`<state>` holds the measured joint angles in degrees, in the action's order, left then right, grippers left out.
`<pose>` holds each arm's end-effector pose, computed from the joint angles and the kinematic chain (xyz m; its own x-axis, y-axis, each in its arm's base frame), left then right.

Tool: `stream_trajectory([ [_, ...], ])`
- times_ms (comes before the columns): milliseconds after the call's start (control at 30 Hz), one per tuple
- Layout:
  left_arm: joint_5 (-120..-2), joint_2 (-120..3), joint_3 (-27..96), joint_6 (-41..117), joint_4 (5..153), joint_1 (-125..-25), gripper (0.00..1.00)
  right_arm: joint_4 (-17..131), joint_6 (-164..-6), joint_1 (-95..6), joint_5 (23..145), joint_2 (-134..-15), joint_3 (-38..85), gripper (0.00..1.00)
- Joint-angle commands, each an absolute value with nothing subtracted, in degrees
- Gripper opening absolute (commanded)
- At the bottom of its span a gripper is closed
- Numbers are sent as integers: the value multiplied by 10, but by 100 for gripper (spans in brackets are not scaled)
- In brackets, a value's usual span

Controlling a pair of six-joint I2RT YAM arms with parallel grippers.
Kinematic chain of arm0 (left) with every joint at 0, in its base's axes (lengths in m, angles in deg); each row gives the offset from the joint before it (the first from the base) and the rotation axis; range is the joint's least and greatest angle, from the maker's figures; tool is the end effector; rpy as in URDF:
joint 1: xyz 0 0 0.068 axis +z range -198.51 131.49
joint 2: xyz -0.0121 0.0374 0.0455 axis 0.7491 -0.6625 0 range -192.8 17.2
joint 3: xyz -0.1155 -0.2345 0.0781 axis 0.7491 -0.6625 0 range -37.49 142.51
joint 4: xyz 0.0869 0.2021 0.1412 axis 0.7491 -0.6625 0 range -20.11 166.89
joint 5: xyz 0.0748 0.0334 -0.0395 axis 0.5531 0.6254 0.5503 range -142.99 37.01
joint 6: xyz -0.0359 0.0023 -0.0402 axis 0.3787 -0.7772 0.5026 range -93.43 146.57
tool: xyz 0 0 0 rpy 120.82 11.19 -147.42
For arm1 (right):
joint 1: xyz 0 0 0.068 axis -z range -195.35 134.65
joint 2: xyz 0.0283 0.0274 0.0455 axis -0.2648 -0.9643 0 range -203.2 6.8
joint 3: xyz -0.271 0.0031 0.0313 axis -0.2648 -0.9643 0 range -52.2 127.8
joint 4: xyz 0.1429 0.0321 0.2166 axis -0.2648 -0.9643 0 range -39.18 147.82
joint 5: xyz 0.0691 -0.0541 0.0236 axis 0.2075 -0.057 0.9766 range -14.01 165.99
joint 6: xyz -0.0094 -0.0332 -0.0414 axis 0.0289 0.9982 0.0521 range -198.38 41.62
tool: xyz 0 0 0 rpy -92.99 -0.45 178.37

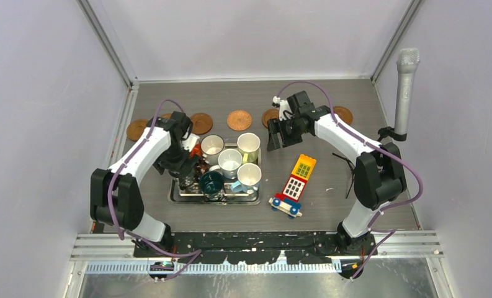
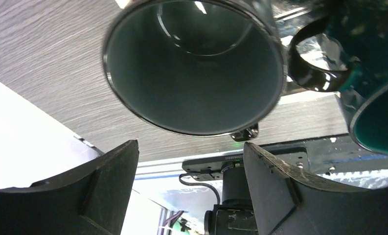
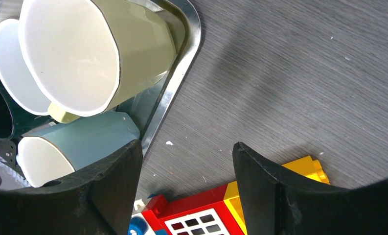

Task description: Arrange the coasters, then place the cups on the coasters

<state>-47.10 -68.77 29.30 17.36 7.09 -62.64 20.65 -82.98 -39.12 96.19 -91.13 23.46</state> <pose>0.2476 -0.0587 0.2436 -0.9185 0.3953 -0.0010 0.3931 0.9136 0.1041 0.3250 0.1566 0.2452 -0.8288 -0.2827 -0.4830 -0.4740 0.8134 0.3372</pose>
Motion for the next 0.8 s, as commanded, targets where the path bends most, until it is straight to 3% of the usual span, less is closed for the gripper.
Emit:
stream_trajectory([
  [0, -404, -691, 297, 220, 98, -627, 80, 213, -828, -389, 964, -911, 262, 72],
  [167, -375, -690, 282, 240, 133, -611, 77, 213, -824, -387, 962, -906, 260, 72],
  [400, -514, -618, 271, 238, 140, -597, 78, 212, -819, -383, 964, -909, 260, 72],
  [767, -456, -675, 273, 257, 139, -643, 82, 211, -820, -384, 964, -913, 266, 71],
])
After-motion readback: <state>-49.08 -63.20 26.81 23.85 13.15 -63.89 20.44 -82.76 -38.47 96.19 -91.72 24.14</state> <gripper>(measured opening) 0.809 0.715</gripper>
